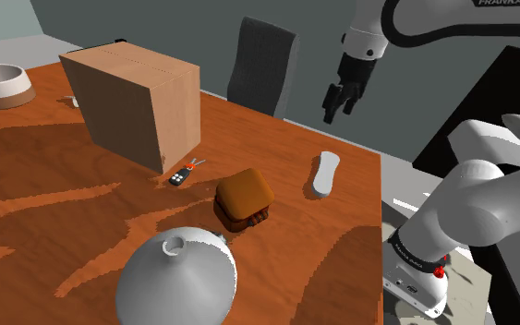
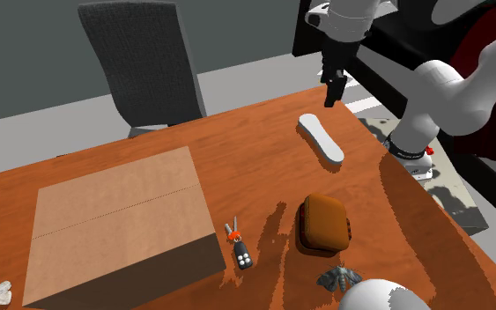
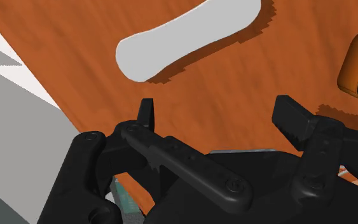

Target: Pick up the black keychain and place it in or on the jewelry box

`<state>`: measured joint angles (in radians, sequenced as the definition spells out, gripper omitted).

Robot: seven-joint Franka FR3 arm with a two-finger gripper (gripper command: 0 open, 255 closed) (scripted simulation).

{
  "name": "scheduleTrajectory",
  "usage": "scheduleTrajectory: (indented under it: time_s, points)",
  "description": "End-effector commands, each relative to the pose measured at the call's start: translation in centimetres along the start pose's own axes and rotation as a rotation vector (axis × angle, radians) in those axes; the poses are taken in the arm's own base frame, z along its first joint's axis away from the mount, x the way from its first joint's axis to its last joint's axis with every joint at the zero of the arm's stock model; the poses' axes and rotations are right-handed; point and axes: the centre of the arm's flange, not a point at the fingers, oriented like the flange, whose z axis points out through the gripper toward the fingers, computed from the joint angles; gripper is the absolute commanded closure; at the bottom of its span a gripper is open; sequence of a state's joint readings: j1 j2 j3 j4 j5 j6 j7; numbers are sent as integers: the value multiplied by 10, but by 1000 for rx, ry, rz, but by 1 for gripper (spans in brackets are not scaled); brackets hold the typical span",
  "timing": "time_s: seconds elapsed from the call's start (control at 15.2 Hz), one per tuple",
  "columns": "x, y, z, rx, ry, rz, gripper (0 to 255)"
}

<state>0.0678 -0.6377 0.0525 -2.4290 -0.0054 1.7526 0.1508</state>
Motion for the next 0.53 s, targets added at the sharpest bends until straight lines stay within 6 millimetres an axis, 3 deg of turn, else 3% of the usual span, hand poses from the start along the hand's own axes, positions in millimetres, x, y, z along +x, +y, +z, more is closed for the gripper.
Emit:
scheduleTrajectory:
  time_s: [0.0, 0.46]
  points:
    - [9, -24, 9, 4, 4, 8, 0]
    - [43, -102, 36, 15, 15, 34, 0]
